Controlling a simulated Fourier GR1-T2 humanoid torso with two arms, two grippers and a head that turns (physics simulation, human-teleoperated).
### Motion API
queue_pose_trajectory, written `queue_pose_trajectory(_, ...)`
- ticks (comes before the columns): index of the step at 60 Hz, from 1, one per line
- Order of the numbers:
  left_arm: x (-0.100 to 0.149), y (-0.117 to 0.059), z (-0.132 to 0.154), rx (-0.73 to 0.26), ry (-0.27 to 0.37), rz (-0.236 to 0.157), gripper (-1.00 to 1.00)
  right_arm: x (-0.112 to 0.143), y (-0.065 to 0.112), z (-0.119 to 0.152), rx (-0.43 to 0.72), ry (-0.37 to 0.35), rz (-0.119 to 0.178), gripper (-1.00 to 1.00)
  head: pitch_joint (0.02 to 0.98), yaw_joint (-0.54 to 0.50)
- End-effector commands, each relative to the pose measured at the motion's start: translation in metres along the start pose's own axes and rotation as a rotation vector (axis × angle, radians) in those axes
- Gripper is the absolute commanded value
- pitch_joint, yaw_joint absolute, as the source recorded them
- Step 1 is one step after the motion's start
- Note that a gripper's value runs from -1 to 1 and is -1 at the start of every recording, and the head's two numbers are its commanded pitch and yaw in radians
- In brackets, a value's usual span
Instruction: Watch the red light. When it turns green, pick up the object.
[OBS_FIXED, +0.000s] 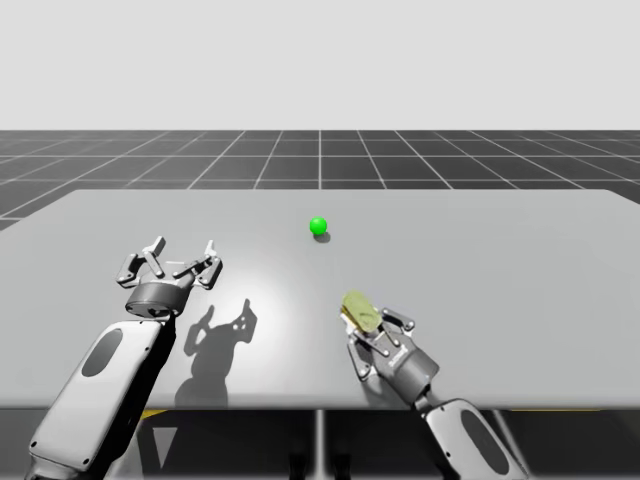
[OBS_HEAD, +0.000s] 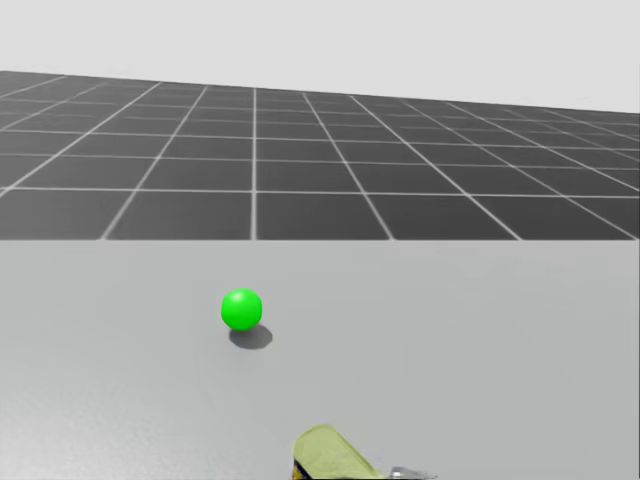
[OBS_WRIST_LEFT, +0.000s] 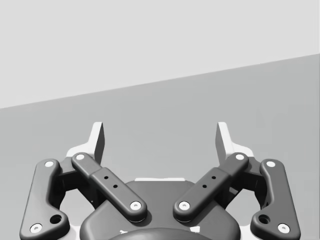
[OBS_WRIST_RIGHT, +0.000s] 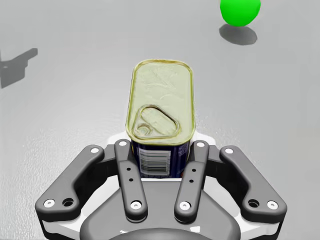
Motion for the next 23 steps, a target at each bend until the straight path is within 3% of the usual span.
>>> queue_pose_trajectory(1,0.000,0.000,0.000,0.001,0.000,-0.001,-1.00,0.062,-0.020,-0.005,-0.123,-0.156,0.043,1.00,0.453,-0.14)
queue_pose_trajectory(17,0.001,0.000,0.001,0.003,-0.002,0.001,-1.00,0.119,-0.028,0.010,-0.193,-0.293,0.079,1.00,0.454,-0.14)
queue_pose_trajectory(23,0.001,0.000,0.001,0.003,-0.001,0.001,-1.00,0.143,-0.030,0.020,-0.259,-0.391,0.102,1.00,0.455,-0.14)
